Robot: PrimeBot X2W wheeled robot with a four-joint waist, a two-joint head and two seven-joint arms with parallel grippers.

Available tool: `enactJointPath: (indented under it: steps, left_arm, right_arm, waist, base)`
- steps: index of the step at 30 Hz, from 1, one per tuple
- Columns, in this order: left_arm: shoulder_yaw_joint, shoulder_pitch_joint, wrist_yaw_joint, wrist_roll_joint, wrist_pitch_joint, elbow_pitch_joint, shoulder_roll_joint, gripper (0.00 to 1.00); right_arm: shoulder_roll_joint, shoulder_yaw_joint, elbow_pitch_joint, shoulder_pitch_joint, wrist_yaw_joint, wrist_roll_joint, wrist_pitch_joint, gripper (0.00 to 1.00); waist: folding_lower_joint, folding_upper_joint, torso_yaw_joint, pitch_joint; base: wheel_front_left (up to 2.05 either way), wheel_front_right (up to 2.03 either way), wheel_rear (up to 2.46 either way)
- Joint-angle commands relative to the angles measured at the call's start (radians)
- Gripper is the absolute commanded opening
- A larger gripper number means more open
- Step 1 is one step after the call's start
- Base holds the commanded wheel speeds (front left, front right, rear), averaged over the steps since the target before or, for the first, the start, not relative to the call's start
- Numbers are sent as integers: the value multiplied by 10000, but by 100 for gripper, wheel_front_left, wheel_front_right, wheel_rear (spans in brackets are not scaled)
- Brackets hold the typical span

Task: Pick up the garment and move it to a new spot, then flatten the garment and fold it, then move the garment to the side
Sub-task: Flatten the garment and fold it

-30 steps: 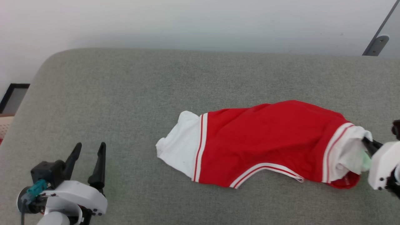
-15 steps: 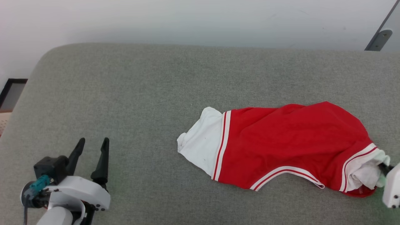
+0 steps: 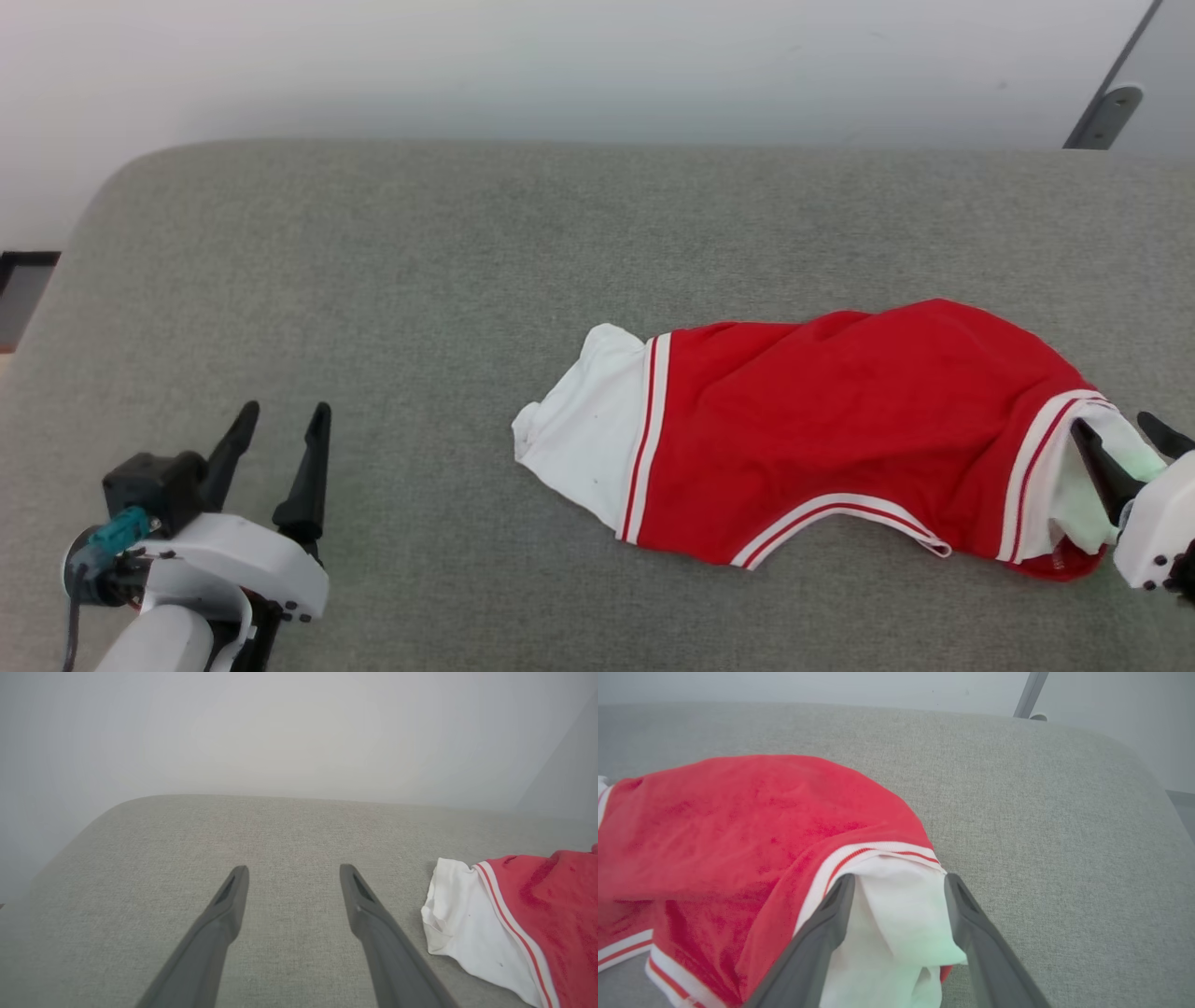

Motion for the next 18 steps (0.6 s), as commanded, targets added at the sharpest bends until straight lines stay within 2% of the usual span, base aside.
enactJointPath:
  steps: [1,10,18]
  left_arm:
    - [-39,-88,-79,-76,65,-30,67,100]
    - [-422,-481,-541,-301,1203,-268,333,100]
    - [-888,-1361,-1080,-617,2654,-108,465,100]
  right_arm:
    - [131,-115,-221,242,-15,-27,-159,100]
    - [729,-768,-1641,1204,-15,-573,-1202,100]
    - [1562,-1405,-2402,1694,-15,-1362,-2391,100]
  waist:
    - [0,0,-117,-91]
    - [0,0,-590,-460]
    - [0,0,-1070,-582]
  base:
    - [0,0,0]
    - [0,0,0]
    - [0,0,0]
